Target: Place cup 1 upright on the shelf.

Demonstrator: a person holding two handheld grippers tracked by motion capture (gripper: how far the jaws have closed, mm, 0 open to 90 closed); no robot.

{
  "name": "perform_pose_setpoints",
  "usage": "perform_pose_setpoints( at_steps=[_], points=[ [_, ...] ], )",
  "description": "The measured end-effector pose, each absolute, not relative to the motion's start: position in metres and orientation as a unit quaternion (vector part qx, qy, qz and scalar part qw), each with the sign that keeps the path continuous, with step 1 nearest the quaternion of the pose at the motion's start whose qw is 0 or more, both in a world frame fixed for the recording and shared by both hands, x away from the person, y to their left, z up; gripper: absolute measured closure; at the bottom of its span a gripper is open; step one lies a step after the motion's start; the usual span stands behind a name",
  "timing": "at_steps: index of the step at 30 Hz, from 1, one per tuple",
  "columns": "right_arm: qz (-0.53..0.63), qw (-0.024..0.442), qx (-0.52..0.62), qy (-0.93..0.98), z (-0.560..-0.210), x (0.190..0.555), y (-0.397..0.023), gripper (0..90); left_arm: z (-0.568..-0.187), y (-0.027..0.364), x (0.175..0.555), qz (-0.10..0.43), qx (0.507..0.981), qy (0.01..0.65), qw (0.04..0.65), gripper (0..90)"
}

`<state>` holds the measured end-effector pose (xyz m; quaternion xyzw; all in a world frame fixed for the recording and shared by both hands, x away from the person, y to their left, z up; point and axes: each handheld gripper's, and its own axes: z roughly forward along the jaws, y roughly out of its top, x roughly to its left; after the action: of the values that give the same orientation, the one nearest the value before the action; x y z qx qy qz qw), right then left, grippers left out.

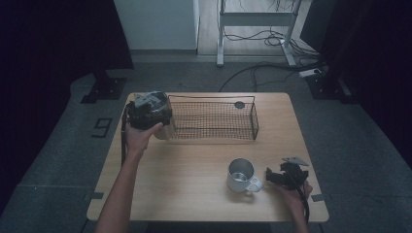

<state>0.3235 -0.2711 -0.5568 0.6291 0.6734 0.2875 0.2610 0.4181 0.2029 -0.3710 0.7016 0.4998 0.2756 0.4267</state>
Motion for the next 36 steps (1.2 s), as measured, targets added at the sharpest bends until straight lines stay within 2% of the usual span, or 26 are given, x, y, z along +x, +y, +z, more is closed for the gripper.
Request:
perform_pose_setpoints(
  at_steps=[36],
  points=[
    [0.288, 0.260, 0.630, 0.673, -0.557, 0.324, -0.271, 0.0, -0.366, 0.170, 0.452, 0.270, 0.708, 0.494, 0.427, 3.9]
  ],
)
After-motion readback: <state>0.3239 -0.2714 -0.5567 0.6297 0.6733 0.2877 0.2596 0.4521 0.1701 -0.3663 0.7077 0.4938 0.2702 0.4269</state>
